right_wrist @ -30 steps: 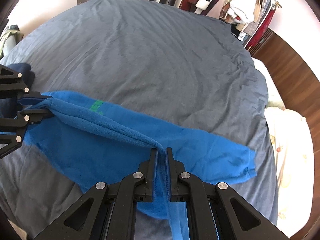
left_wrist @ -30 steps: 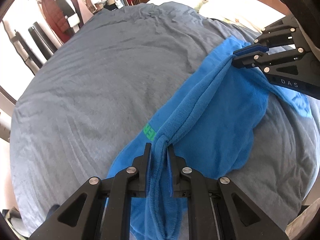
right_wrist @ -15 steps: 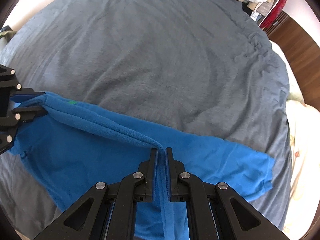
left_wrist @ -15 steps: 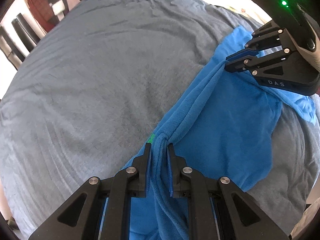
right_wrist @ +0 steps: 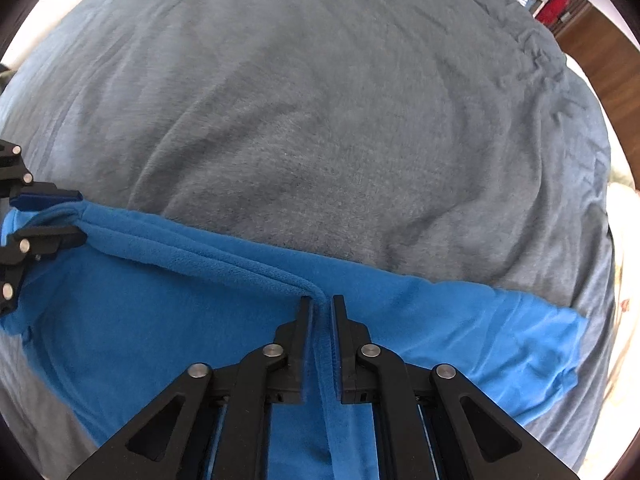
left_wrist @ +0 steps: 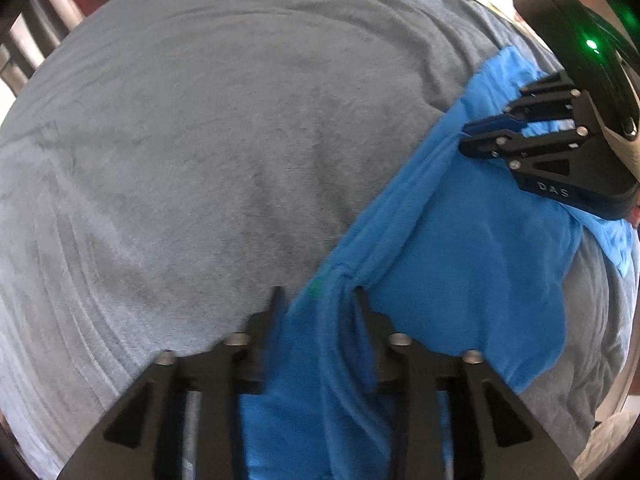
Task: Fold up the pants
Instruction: 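Lift the held pants edge with both grippers and fold it over lengthwise, then open both grippers and release the folded pants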
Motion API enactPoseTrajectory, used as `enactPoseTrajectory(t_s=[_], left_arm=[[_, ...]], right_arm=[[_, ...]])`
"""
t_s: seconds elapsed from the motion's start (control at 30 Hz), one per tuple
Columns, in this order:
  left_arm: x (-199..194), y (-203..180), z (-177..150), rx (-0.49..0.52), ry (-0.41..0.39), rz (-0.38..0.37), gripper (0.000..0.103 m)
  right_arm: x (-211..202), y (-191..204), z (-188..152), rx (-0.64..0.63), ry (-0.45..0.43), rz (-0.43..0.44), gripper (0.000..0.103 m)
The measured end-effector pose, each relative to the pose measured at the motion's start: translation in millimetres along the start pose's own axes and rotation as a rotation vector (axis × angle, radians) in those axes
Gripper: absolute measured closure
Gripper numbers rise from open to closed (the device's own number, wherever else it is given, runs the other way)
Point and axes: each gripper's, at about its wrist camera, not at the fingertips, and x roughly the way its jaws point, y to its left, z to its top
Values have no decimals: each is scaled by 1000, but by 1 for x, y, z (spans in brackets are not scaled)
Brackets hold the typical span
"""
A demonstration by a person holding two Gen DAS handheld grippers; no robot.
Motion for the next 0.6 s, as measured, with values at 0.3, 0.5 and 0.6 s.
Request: enactPoseTrajectory(t_s=[0.3,0.5,0.6], left_arm=[[-18,27,3,-79,-42,-32,44],[-51,45,8,-127,-110,-30,42],[-72,46,6,-139,-149,-43,42]], right_arm=[[-10,-14,6,80,-40,39,83],[-41,-12,20,101,-127,41,77],[-64,-4,22,108,-176,77,77]])
